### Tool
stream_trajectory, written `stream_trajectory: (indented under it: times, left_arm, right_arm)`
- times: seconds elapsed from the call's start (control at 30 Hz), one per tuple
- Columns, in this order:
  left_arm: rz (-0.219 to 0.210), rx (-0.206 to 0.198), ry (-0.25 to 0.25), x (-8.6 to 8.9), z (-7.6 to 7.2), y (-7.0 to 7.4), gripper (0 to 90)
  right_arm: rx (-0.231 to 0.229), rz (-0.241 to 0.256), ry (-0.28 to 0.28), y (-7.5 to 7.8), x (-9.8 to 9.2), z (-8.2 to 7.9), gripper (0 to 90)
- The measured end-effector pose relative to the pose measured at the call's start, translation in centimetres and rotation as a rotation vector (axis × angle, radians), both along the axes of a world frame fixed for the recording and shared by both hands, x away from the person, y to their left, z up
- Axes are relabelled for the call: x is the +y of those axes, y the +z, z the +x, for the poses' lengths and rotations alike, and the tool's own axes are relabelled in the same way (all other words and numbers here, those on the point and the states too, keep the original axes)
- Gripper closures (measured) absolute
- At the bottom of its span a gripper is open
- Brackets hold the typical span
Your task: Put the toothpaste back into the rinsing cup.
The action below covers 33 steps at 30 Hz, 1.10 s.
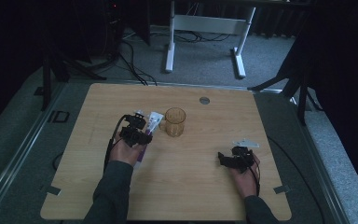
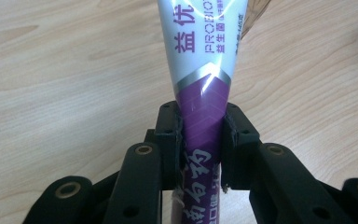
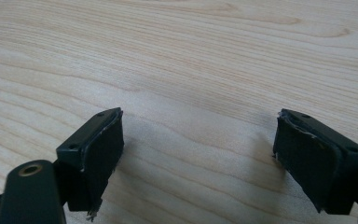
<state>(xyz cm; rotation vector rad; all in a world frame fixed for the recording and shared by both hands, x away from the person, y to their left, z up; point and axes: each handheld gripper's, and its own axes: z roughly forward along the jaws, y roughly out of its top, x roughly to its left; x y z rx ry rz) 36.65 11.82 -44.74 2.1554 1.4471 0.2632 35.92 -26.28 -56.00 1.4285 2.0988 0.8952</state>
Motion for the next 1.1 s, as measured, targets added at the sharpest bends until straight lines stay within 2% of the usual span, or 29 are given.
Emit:
stream_trajectory:
  times: [0.4,0.43,0.57,0.8,1.1]
  left_arm:
    - [-0.025,-0.043,0.001,-0.1,0.2,0.8,71.6]
    - [-0.028,-0.057,0.004,-0.1,0.2,0.9,71.6]
    - [-0.017,-0.063,0.004,-0.3,0.3,1.0,71.6]
    - [-0.024,-0.091,0.008,-0.3,0.3,1.2,71.6]
    - [-0.039,-0.108,0.014,-0.1,0.4,1.3,71.6]
  right_arm:
    - [0.0,0.0,0.0,0.0,0.0,0.0,16.0]
    - [0.0,0.0,0.0,0.0,0.0,0.0,16.1]
    - [0.0,0.001,-0.001,0.0,0.0,0.0,16.0]
    - [-0.001,0.0,0.0,0.0,0.0,0.0,16.0]
    - [-0.001,0.0,0.0,0.0,0.0,0.0,16.0]
